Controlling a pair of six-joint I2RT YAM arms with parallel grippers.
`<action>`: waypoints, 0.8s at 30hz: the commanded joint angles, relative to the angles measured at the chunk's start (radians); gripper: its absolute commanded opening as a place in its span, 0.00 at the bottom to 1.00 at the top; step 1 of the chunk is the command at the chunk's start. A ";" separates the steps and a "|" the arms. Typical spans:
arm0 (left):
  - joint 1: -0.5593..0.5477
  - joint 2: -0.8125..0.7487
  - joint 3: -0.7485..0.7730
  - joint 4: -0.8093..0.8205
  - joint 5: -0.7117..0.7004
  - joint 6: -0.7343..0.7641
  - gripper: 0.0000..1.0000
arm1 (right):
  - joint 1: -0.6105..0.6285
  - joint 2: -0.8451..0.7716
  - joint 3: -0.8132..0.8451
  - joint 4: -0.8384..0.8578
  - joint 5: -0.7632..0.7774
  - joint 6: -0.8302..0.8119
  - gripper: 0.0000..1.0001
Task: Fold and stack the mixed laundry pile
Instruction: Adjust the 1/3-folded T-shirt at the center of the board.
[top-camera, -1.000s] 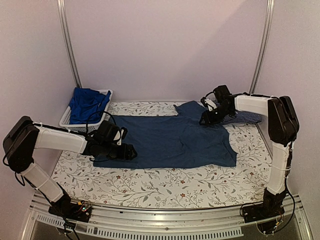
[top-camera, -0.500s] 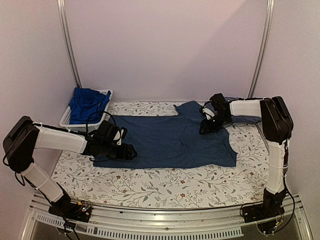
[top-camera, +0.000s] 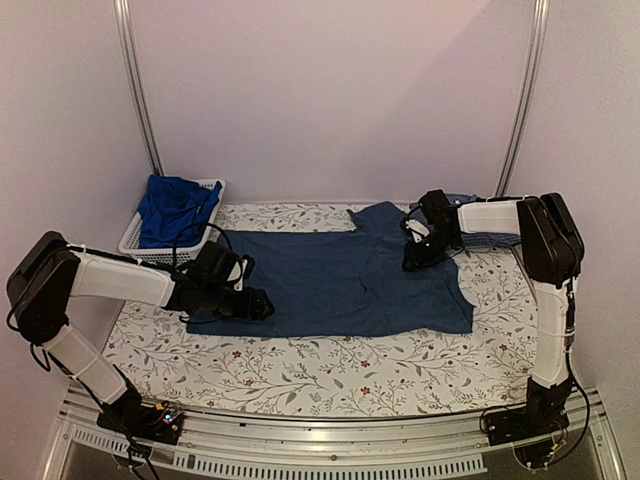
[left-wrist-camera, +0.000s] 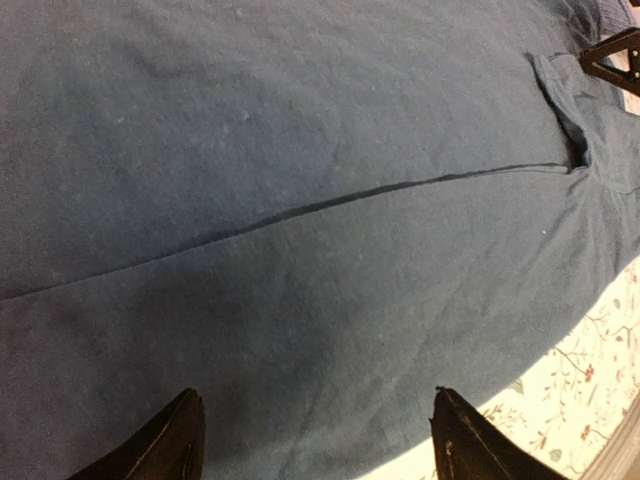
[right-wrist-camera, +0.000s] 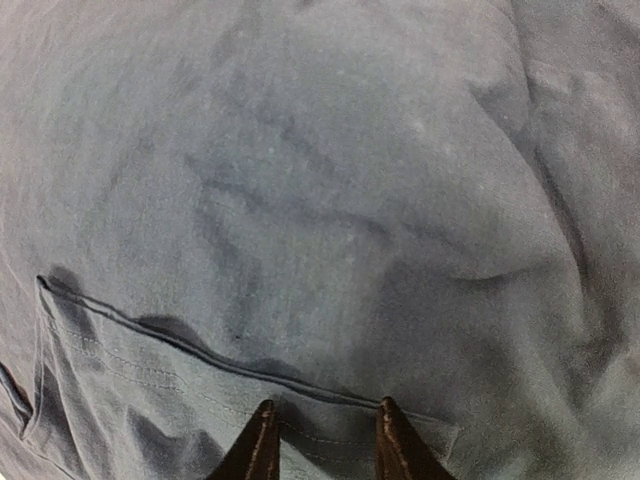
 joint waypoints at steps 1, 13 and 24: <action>0.014 0.010 0.024 0.017 0.010 0.016 0.78 | 0.003 0.021 -0.005 -0.023 0.000 -0.006 0.26; 0.014 0.012 0.022 0.021 0.011 0.013 0.78 | 0.003 0.005 0.069 -0.033 0.029 -0.024 0.00; 0.015 0.021 0.028 0.021 0.014 0.015 0.77 | -0.022 -0.016 0.026 -0.016 0.059 0.003 0.16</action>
